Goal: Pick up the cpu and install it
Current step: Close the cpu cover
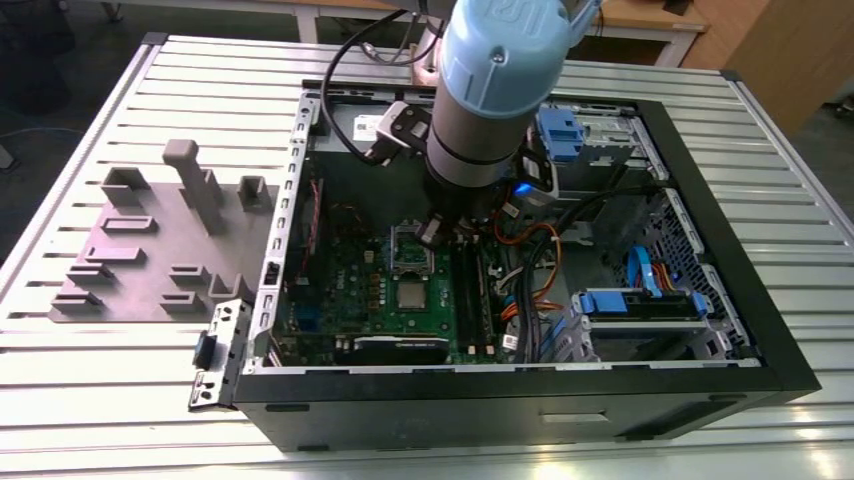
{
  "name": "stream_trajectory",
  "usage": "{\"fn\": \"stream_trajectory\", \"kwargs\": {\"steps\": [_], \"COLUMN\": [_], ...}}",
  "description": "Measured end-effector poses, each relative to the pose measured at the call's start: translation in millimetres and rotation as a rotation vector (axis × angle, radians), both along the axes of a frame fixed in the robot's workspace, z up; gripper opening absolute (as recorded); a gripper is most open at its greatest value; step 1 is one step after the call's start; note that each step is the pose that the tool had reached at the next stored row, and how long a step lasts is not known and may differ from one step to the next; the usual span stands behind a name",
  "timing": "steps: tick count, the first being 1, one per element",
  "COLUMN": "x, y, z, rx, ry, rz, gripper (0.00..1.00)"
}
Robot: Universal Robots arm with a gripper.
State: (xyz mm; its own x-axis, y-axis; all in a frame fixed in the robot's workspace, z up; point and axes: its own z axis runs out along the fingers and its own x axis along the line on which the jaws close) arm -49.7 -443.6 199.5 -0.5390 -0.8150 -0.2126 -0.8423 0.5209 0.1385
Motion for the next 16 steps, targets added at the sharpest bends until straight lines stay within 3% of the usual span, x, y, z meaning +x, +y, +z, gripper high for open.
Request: {"fn": "stream_trajectory", "kwargs": {"steps": [16], "x": [-3.9], "y": [0.1], "z": [5.7], "rx": [-0.0024], "ry": [-0.0001], "rz": [0.0], "gripper": [0.11]}}
